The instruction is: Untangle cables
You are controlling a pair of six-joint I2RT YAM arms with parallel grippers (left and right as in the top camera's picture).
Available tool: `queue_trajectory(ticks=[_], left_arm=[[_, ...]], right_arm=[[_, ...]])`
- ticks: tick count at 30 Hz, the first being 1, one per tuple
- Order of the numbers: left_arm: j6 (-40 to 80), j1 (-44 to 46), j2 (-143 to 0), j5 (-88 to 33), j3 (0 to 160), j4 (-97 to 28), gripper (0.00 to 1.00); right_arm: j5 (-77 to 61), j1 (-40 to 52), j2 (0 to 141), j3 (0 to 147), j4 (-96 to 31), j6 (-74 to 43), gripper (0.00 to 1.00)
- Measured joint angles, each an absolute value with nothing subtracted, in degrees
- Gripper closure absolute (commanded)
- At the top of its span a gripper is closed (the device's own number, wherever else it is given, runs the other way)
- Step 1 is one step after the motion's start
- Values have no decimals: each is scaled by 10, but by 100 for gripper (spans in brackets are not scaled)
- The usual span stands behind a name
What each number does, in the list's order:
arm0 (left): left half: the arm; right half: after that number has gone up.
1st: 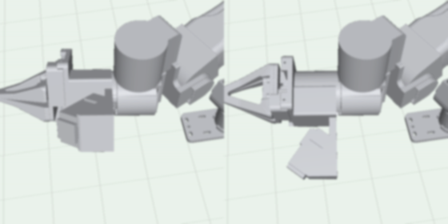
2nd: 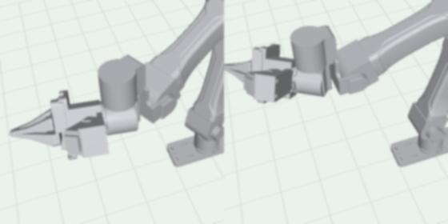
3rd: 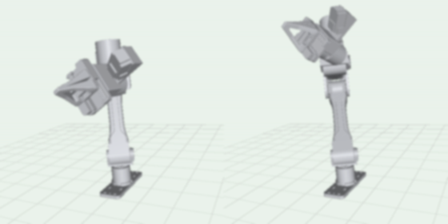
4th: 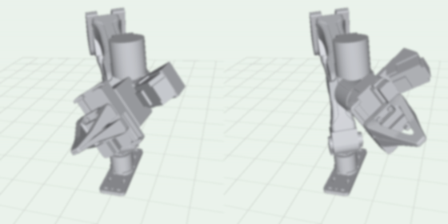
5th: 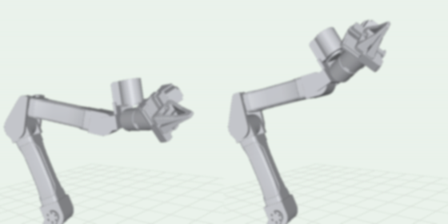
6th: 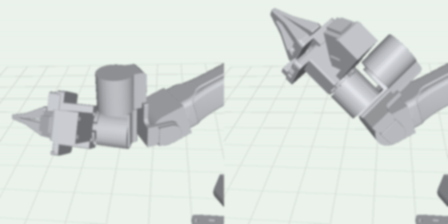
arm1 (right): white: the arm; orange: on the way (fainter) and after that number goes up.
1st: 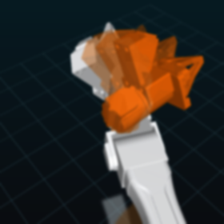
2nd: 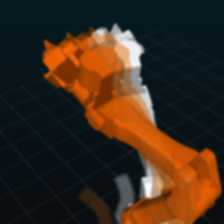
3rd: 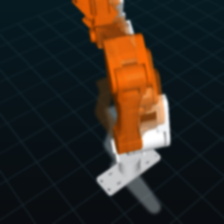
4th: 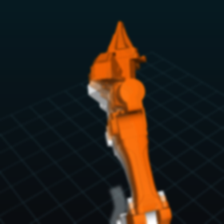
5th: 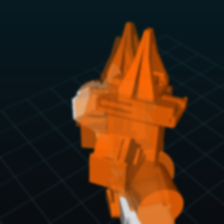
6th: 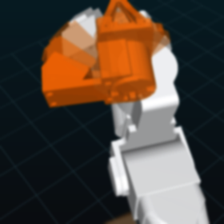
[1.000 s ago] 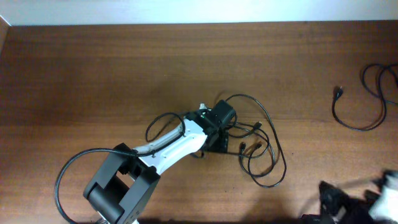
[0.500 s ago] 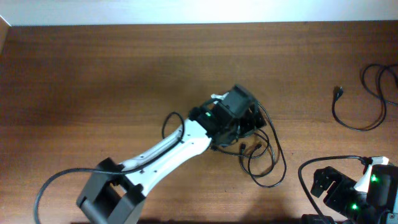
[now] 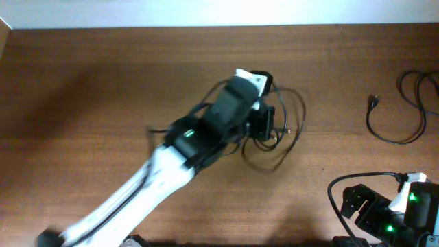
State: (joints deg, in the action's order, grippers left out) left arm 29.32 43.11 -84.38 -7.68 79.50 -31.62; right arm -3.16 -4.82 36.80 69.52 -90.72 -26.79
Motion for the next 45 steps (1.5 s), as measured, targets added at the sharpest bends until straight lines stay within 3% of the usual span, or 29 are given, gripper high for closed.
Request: queue_trajectory(ticks=[3,5,10,16,20,22,24,26,27,28,30,31,32,33,34,35,36,37,38,42,45], left_arm=[[202,432,-702,-77,798,-319,100],[192,432,-679,-77,798,-307,100],[261,432,-666,-75,798,-240,100],[385,431,-662,-101,798,-218,100],[429,431,-662,-114,798,-216,100],[436,431,-662,-116,798,-215,100],[436,431,-661,-117,798,-215,100],[436,431,-661,-117,798,-215,100],[436,431,-661,-116,798,-215,100],[436,431,-661,-117,798,-214,100],[438,431,-661,-117,798,-215,100],[438,431,-661,-117,798,-215,100],[438,431,-661,-117,798,-214,100],[438,431,-661,-117,798,-215,100],[438,431,-661,-118,798,-215,99],[438,431,-661,-117,798,-217,94],[438,428,-661,-109,798,-229,64],[439,422,-661,-91,797,-247,42],[440,414,-661,-54,798,-288,1],[444,400,-669,76,801,-388,1],[444,400,-704,96,801,-402,1]], right_arm=[[-110,-48,368,695,-888,-267,1],[-183,-48,367,692,-823,-208,1],[-433,-48,366,629,-691,55,2],[-529,-48,372,537,-465,108,1],[-574,-48,472,536,-362,111,28],[-616,-48,533,535,-338,111,51],[-662,-48,592,534,-322,111,56],[-703,-48,627,534,-308,111,76],[-720,-48,630,533,-296,113,75],[-732,-48,631,533,-291,111,68],[-745,-39,631,533,-277,112,68],[-745,-23,631,533,-258,111,70],[-741,0,631,533,-247,111,89],[-717,30,631,533,-238,112,96],[-658,52,631,533,-235,114,96],[-636,59,631,533,-234,115,96],[-595,62,630,533,-231,107,96],[-573,63,629,533,-231,97,96],[-535,64,625,534,-239,82,96],[-317,64,594,603,-296,70,96],[-185,64,645,618,-441,80,96]])
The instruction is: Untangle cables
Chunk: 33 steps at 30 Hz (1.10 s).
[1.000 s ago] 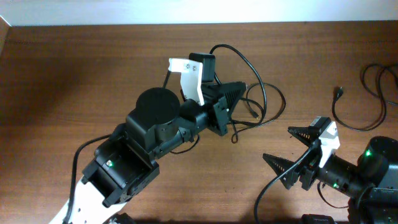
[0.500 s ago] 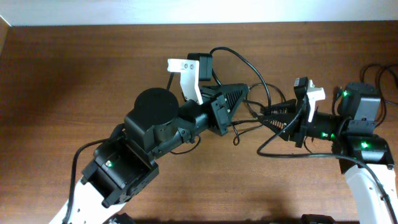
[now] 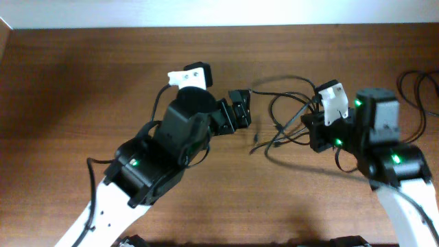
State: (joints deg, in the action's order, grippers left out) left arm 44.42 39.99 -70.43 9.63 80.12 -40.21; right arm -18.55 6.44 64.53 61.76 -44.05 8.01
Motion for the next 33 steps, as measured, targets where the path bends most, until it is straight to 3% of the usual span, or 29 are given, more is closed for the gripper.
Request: queue_trajectory(ticks=[2,6,9,12,13,14,16,18,22,26,27,29,32,33], left_arm=[[444,400,-722,99,801,-414,1],[444,400,-747,101,801,-462,1],[444,400,-749,101,801,-464,1],[444,400,-749,101,801,-463,1],[444,400,-749,101,801,-464,1],[444,400,-749,101,801,-465,1],[444,400,-749,102,801,-465,1],[444,401,-749,102,801,-465,1],[444,401,-750,102,801,-465,1],[444,401,-750,102,801,-465,1],[444,401,-750,102,801,-465,1],[444,401,-750,102,801,-465,1],[444,401,-750,102,801,-465,1],[444,401,-750,102,801,-465,1]], right_arm=[[-84,63,694,621,-472,4,96],[-44,64,690,723,-481,-15,96],[189,64,678,768,-484,-47,96],[475,61,679,768,-558,-187,96],[543,40,683,767,-578,-243,96],[583,-48,700,766,-576,-292,96],[578,-147,732,765,-572,-315,96],[477,-312,824,761,-567,-328,96],[380,-397,995,762,-553,-328,95],[360,-400,1039,761,-531,-329,60],[359,-406,1039,761,-529,-328,46],[350,-427,1039,761,-529,-329,37],[335,-450,1039,761,-543,-328,15],[314,-453,1039,761,-542,-329,14]])
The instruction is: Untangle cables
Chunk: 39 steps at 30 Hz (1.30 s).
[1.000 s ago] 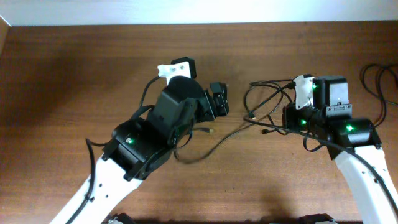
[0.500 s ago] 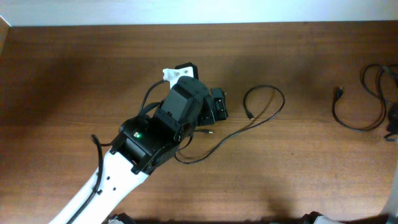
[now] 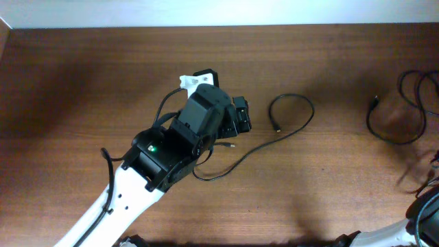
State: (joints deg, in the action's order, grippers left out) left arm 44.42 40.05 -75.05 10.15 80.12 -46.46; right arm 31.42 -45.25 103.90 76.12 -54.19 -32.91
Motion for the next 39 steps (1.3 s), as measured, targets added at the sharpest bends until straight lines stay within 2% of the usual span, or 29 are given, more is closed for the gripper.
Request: queue_trajectory(ticks=[2,3,4,6,9,11,12,14,19,20,21,22,23,25,26,27,28,30,31,32,33,34,36,37,39], left_arm=[[444,401,-750,102,801,-465,1],[444,401,-750,102,801,-465,1],[444,401,-750,102,801,-465,1],[444,401,-750,102,801,-465,1],[444,401,-750,102,801,-465,1],[444,401,-750,102,801,-465,1],[444,401,-750,102,801,-465,1],[444,401,-750,102,801,-465,1],[444,401,-750,102,801,-465,1],[444,401,-750,102,801,-465,1],[444,401,-750,102,801,-465,1],[444,401,-750,102,801,-465,1],[444,401,-750,102,801,-465,1],[444,401,-750,102,801,-465,1],[444,401,-750,102,801,-465,1],[444,401,-750,102,801,-465,1],[444,401,-750,102,801,-465,1],[444,401,-750,102,801,-465,1],[444,401,-750,102,801,-465,1],[444,401,-750,101,801,-465,1],[444,401,-750,101,801,-465,1],[444,401,-750,102,801,-465,1],[444,401,-750,102,801,-465,1],[444,401,-750,101,801,-465,1],[444,401,-750,102,801,-465,1]], right_arm=[[238,-452,1039,765,-530,-304,16],[200,-444,1040,786,-533,-273,59],[178,-434,1040,809,-532,-248,96],[129,-416,1040,867,-542,-187,96],[114,-416,1040,875,-555,-160,95],[114,-416,1040,875,-558,-156,70],[110,-416,1040,875,-556,-155,48],[79,-416,1040,875,-540,-150,31],[62,-376,1096,861,-512,-151,17],[80,-361,1116,860,-510,-156,23],[103,-352,1129,860,-510,-174,43],[121,-351,1137,859,-510,-193,77],[146,-361,1140,859,-511,-216,95],[188,-401,1140,859,-512,-238,96],[201,-430,1140,859,-517,-240,89],[206,-464,1140,859,-519,-243,63],[191,-490,1140,859,-515,-240,51],[88,-509,1140,873,-520,-214,45],[65,-501,1141,886,-526,-205,44],[39,-469,1140,933,-559,-199,39],[31,-449,1140,955,-566,-196,17],[19,-413,1134,975,-573,-192,9],[-8,-326,1121,984,-582,-180,8],[-17,-269,1120,983,-594,-161,2],[-37,-178,1120,983,-636,-135,2]])
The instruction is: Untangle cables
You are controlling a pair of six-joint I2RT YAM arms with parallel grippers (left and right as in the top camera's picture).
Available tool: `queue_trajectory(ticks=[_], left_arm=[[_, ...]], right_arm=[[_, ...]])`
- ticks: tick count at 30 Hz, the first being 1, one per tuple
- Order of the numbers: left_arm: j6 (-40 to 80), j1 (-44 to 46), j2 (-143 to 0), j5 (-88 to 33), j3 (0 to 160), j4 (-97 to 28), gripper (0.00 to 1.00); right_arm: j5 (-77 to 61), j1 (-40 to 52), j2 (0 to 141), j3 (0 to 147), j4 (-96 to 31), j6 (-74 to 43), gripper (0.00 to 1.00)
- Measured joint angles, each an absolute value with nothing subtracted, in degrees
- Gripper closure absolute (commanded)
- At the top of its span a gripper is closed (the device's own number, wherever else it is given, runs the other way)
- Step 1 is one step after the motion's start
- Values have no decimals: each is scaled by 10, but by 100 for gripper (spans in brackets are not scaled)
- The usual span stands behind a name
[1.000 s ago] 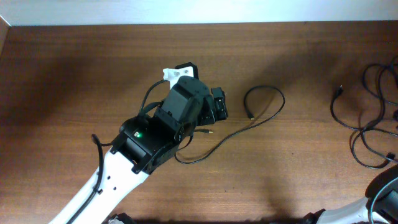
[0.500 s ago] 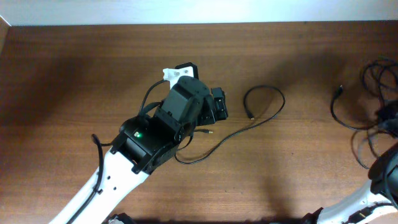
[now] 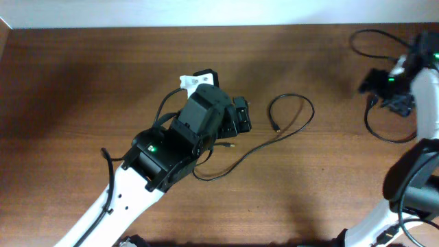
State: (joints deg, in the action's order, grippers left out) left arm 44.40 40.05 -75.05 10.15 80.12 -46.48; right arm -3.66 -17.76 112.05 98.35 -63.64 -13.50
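One black cable [image 3: 296, 103] lies loose on the table, curling in a loop at the centre and trailing down-left to a bend [image 3: 206, 175] under my left arm. My left gripper [image 3: 241, 116] hovers just left of that loop; its fingers look parted and hold nothing. At the far right my right gripper [image 3: 374, 82] is raised near the table's back edge, seemingly shut on a second black cable [image 3: 358, 38], which arcs up behind it and hangs down into a loop [image 3: 381, 135] on the table.
The wooden table [image 3: 82, 103] ends at a pale wall along the back. My left arm [image 3: 137, 185] crosses the lower middle diagonally. The right arm [image 3: 411, 171] runs up along the right edge.
My right arm, then almost out of view at the lower right, now reaches to the back right with the second cable lifted in its gripper. The left arm and the centre cable have not moved.
First my left gripper was over a tangled bundle at the centre, the right arm low at the corner. Then both grippers were at the bundle, pulling it wider. Afterwards one cable lay alone at the centre, the other at the far right, where my right gripper now holds it.
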Motion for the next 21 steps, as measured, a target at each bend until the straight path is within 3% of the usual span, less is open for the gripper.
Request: queue_trajectory(ticks=[3,5,8,10,12,14,15,18,21], left_arm=[[444,401,-751,102,801,-465,1],[444,401,-751,102,801,-464,1],[444,401,-751,101,801,-463,1],[444,401,-751,82,801,-463,1],[444,401,-751,57,801,-464,1],[444,401,-751,55,804,-524,1],[444,400,-751,77,804,-575,1],[444,372,-749,134,804,-638,1],[444,367,-740,147,804,-674,1]], right_arm=[[-137,-34,1120,945,-657,-124,2],[-191,-1,1117,892,-651,-151,1],[-205,79,1116,749,-506,-264,2],[-156,146,1112,711,-475,-369,0],[-74,215,1111,710,-466,-466,66],[-27,257,1111,700,-458,-530,83],[-13,270,1108,692,-446,-563,96],[11,265,1106,686,-401,-552,96],[19,248,1108,691,-386,-422,96]])
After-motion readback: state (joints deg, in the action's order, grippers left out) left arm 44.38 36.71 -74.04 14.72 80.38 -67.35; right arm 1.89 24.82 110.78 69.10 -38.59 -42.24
